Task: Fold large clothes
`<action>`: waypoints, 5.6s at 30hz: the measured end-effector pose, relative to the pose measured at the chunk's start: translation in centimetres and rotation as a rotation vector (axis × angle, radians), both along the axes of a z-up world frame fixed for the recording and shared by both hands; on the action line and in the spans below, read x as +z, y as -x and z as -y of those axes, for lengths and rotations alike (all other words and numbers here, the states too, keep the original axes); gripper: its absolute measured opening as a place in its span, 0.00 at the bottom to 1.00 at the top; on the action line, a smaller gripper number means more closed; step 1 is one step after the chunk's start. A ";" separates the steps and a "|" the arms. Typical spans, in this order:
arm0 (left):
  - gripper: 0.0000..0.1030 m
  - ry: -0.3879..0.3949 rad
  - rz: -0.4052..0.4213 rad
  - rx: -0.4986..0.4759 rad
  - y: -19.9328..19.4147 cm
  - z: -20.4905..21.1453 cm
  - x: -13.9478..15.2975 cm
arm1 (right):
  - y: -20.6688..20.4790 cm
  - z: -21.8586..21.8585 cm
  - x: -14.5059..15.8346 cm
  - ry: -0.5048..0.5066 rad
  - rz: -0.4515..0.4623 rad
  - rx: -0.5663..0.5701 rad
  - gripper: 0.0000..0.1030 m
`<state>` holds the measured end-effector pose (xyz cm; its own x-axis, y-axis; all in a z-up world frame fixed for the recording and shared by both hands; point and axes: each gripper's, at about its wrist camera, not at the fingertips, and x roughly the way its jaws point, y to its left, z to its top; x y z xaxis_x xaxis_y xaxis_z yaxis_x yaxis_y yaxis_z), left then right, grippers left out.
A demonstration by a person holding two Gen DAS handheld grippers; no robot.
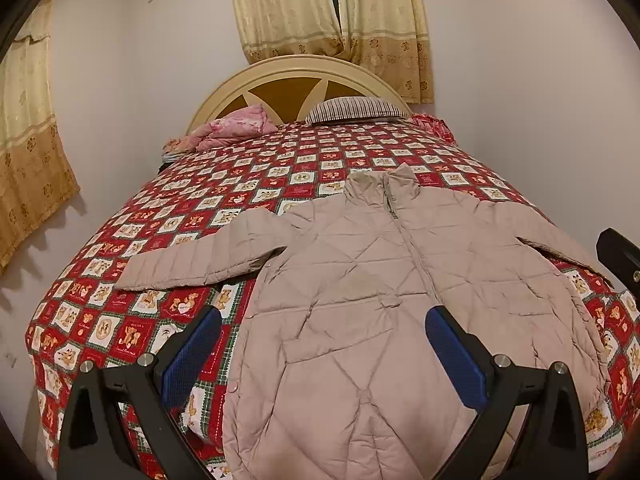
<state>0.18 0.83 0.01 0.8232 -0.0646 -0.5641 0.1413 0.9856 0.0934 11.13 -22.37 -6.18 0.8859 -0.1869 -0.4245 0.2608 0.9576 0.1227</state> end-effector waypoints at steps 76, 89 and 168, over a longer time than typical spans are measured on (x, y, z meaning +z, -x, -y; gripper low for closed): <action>0.99 0.057 -0.116 -0.076 -6.3 0.8 -5.5 | -3.4 4.1 -4.9 -0.123 -0.101 -0.024 1.00; 0.99 -0.020 -0.043 0.223 -19.1 -3.5 -9.6 | 0.4 28.7 -5.6 -0.601 -0.107 -0.395 0.74; 0.99 0.291 -0.284 0.244 -22.8 -8.2 -16.3 | -9.7 -9.9 -4.7 -0.449 -0.340 0.540 0.70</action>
